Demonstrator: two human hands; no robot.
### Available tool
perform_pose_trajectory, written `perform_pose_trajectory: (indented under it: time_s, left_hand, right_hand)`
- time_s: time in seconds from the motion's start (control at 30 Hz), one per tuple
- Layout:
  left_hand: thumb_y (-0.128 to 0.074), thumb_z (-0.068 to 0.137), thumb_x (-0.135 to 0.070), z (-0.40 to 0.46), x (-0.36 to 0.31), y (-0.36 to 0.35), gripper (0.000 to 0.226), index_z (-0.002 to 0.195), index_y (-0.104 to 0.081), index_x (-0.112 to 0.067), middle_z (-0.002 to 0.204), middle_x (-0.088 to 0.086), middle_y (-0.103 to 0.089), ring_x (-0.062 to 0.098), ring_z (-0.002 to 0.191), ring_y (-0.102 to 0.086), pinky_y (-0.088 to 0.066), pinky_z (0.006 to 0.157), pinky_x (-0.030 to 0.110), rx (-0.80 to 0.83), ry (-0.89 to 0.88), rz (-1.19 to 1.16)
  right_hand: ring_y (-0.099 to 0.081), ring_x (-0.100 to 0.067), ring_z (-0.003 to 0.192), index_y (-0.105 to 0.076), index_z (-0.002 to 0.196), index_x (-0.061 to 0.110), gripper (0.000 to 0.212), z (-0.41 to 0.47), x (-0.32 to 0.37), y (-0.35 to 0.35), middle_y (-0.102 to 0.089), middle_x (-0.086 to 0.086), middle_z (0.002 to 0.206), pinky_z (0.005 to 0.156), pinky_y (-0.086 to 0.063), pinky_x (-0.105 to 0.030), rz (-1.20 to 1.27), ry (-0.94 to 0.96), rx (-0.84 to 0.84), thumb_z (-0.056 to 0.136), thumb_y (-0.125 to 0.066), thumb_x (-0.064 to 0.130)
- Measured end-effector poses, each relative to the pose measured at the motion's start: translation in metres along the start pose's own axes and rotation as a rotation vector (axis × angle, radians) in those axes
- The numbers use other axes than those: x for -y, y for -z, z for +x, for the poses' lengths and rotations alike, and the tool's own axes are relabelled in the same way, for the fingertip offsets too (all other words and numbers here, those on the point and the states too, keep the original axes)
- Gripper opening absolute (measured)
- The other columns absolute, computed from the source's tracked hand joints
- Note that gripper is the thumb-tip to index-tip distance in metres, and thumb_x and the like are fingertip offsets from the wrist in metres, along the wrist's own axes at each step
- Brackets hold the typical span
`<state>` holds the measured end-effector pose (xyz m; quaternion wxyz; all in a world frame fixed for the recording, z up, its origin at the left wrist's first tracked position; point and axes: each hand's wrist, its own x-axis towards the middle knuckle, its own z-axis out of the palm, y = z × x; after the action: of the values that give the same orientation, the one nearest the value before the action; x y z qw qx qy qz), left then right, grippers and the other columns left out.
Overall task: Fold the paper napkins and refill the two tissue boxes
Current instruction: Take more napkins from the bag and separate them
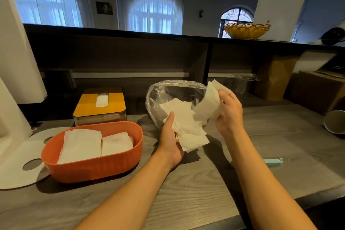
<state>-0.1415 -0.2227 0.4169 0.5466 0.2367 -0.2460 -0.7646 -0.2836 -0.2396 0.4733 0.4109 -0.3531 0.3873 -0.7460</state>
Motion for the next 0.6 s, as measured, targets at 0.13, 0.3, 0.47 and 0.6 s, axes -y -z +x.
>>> perform_pose_trajectory:
  time_s: [0.13, 0.3, 0.47, 0.6]
  left_hand:
    - [-0.037, 0.102, -0.053, 0.001, 0.001, -0.001, 0.052, 0.128, -0.064, -0.018, 0.12, 0.014, -0.072, 0.034, 0.113, -0.065, -0.051, 0.099, 0.048, 0.023, -0.035, -0.017]
    - [-0.039, 0.103, -0.047, -0.003, 0.0, -0.003, 0.042, 0.121, -0.067, -0.021, 0.114, 0.011, -0.075, 0.028, 0.102, -0.072, -0.054, 0.091, 0.047, 0.06, -0.061, 0.025]
    - [-0.049, 0.104, -0.023, -0.002, 0.004, -0.004, 0.03, 0.127, -0.065, -0.014, 0.105, 0.009, -0.077, 0.026, 0.091, -0.074, -0.058, 0.082, 0.044, 0.021, -0.082, 0.2]
    - [-0.045, 0.103, -0.041, -0.007, 0.002, -0.005, 0.032, 0.115, -0.067, -0.023, 0.102, 0.006, -0.078, 0.023, 0.092, -0.073, -0.056, 0.084, 0.042, 0.099, -0.039, 0.198]
  right_hand:
    - [-0.065, -0.007, 0.062, -0.068, 0.115, 0.011, 0.019, -0.004, 0.002, -0.005, -0.068, -0.006, 0.089, 0.05, -0.05, -0.019, -0.215, 0.065, 0.196, 0.099, -0.056, 0.011]
    - [-0.071, -0.015, 0.088, -0.069, 0.115, 0.015, 0.022, -0.011, -0.028, -0.018, -0.073, 0.0, 0.099, 0.069, -0.057, -0.025, -0.615, 0.196, 0.324, 0.094, -0.064, 0.01]
    - [-0.069, -0.01, 0.079, -0.073, 0.097, 0.015, 0.009, -0.006, -0.019, -0.013, -0.073, -0.001, 0.088, 0.067, -0.056, -0.024, -0.478, 0.277, 0.145, 0.094, -0.065, 0.011]
    - [-0.067, -0.019, 0.078, -0.073, 0.094, 0.013, 0.01, -0.007, -0.014, -0.014, -0.072, -0.01, 0.087, 0.066, -0.055, -0.027, -0.376, 0.286, 0.146, 0.095, -0.063, 0.01]
